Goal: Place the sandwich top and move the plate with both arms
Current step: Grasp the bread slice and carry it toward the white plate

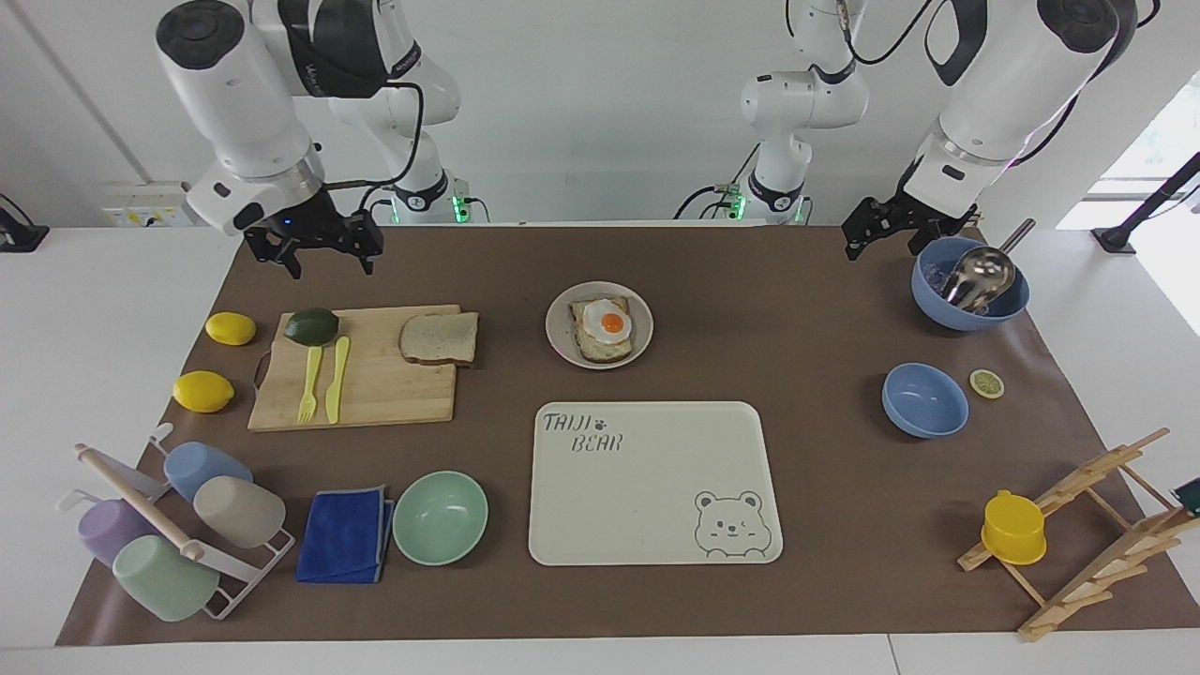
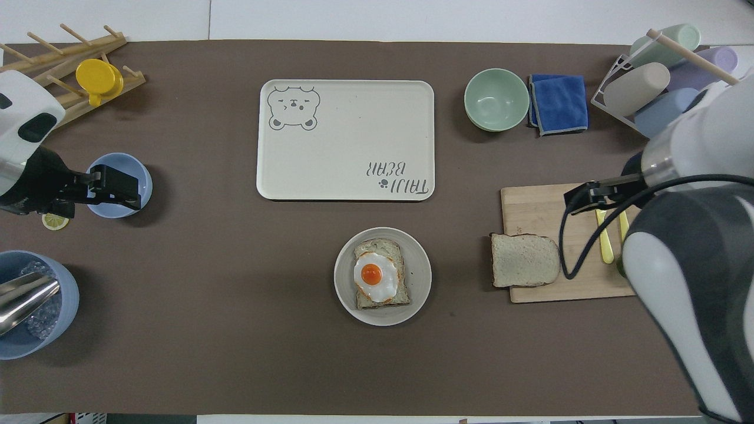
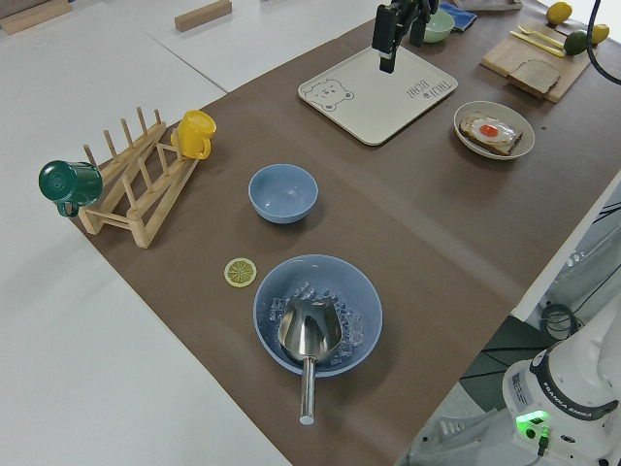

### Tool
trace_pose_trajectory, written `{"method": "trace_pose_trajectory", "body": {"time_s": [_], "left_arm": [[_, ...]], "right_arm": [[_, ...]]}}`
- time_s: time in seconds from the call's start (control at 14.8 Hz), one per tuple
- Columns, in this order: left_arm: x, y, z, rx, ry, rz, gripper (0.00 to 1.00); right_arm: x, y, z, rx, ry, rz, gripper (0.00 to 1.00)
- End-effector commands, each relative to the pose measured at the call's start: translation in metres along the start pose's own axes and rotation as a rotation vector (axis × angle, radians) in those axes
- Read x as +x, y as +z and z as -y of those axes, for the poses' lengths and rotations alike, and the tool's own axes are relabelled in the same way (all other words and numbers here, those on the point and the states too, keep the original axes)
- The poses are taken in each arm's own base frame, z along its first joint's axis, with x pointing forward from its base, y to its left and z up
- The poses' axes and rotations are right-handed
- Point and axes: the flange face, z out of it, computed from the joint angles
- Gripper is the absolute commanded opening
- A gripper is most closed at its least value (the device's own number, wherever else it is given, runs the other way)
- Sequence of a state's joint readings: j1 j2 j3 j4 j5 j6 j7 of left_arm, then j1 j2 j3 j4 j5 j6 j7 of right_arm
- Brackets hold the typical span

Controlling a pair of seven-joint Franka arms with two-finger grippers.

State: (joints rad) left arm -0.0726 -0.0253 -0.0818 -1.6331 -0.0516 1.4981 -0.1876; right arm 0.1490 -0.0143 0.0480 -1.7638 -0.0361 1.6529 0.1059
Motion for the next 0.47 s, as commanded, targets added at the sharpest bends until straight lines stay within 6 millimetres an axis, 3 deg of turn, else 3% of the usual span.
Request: {"method": "trace_pose_trajectory", "body": {"time_s": [0.0, 0.07, 0.2, 0.34, 0.41], "left_arm": [[-0.007, -0.003, 0.001, -0.010, -0.007, -0.002, 1.00], [-0.006, -0.003, 0.002, -0.010, -0.009, -0.002, 1.00], [-0.007, -0.004, 0.002, -0.011, -0.009, -0.004, 1.00], [-0.007, -0.003, 0.001, -0.010, -0.007, -0.002, 1.00], [-0.006, -0.003, 0.002, -0.010, -0.009, -0.002, 1.00]], "right_arm": [[0.018, 0.058, 0.079, -0.019, 0.006, 0.024, 1.00], [0.022, 0.081, 0.115, -0.062, -0.031, 0.025, 1.00], [0.013, 0.115, 0.154, -0.158, 0.006, 0.018, 1.00], [0.005, 0.166, 0.181, -0.258, 0.022, 0.030, 1.00], [0.006, 0.182, 0.185, -0.306, 0.031, 0.037, 1.00]]}}
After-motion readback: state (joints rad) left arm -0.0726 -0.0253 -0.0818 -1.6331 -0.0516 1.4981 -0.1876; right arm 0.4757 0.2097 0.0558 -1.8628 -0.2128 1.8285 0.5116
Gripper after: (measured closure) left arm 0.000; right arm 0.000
